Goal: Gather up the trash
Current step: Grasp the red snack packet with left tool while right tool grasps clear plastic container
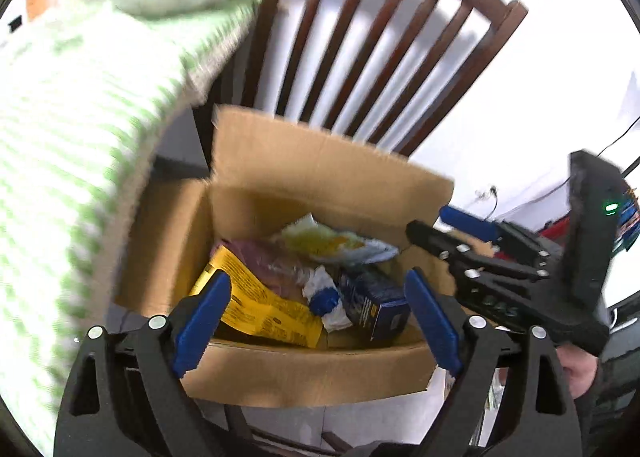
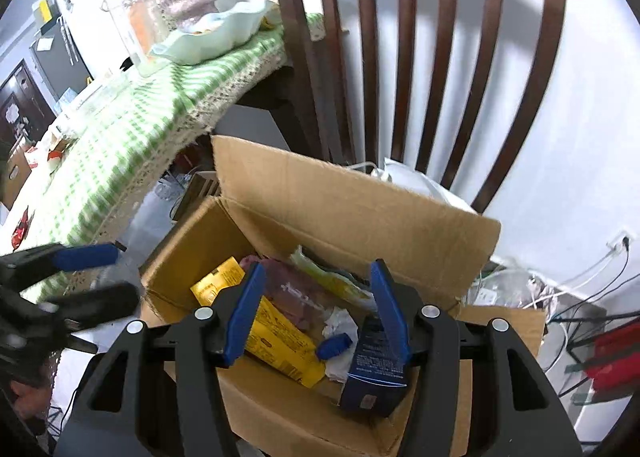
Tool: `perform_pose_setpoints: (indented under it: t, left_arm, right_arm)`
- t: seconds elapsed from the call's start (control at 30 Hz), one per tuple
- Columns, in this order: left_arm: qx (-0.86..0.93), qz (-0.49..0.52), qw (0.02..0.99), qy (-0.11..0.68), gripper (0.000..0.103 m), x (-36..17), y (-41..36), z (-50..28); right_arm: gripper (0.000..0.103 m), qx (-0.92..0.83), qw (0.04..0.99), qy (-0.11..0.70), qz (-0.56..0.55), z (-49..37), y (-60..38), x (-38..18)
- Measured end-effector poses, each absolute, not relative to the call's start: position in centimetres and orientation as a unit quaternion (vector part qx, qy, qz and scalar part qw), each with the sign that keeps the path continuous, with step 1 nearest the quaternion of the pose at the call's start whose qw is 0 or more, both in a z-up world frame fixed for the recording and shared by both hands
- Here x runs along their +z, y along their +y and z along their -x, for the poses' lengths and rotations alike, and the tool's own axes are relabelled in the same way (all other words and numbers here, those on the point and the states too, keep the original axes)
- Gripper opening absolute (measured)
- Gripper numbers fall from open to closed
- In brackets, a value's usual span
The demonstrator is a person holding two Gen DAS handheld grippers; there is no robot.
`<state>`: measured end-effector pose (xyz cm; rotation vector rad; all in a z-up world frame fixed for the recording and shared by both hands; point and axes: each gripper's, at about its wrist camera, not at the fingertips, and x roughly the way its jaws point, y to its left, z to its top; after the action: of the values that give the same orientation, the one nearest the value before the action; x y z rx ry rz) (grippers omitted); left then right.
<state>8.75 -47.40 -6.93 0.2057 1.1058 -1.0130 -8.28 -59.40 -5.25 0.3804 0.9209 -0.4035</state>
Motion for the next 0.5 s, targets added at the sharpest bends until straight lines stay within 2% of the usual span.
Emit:
perform_pose_setpoints:
  t: [0.33, 0.5]
  left_arm:
    - [-0.402, -0.049, 0.799, 0.444, 0.089, -1.5, -38.0, -12.2]
    - [-0.349, -0.029, 0.833, 0.428, 0.09, -0.8, -33.4, -14.5]
  right_arm:
    - [0.055, -0.179, 0.882, 0.411, -0.142, 4.4, -55.0, -1.8]
    - [0.055, -0.155, 0.895, 0.4, -0.12, 2.0, -52.2, -0.7]
